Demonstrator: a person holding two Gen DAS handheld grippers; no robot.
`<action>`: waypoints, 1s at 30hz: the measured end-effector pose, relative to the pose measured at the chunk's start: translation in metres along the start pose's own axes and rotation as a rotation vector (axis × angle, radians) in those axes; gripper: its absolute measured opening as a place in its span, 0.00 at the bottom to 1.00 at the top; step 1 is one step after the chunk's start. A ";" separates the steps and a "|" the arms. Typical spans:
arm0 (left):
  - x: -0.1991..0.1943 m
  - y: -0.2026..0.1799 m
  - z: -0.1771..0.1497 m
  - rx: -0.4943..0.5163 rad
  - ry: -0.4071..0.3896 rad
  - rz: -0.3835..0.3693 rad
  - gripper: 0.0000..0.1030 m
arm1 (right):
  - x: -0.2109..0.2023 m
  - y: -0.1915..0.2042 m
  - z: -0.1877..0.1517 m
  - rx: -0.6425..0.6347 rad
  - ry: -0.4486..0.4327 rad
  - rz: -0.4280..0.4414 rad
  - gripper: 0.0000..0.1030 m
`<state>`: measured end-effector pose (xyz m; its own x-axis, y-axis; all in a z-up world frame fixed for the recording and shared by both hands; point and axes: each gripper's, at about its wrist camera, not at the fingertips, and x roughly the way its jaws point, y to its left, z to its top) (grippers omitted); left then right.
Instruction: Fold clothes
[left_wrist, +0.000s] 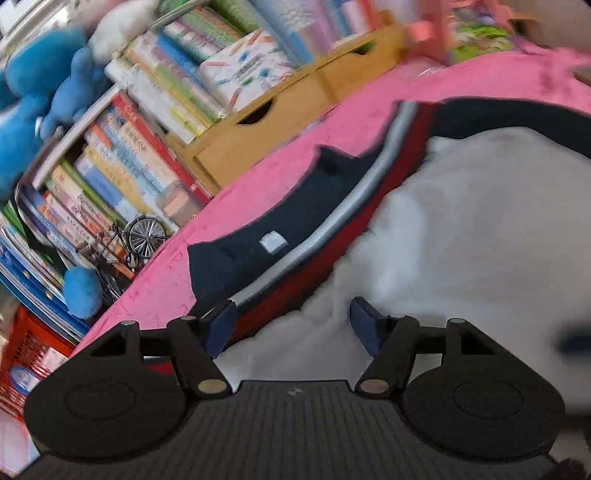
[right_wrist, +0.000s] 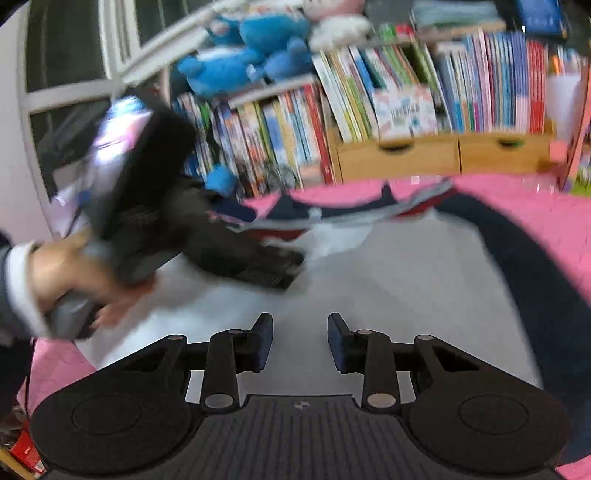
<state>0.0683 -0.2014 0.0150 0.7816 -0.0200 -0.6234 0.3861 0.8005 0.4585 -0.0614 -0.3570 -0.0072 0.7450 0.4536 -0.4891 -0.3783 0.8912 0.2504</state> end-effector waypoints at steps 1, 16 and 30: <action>0.007 0.002 0.004 -0.027 0.001 0.003 0.81 | 0.002 -0.001 -0.001 0.010 0.009 0.001 0.33; 0.021 0.001 0.007 -0.177 -0.017 0.058 0.87 | 0.002 0.002 -0.002 0.008 0.033 0.069 0.52; -0.118 -0.028 -0.076 -0.262 -0.170 0.069 0.93 | -0.049 -0.028 -0.025 0.251 -0.137 -0.015 0.79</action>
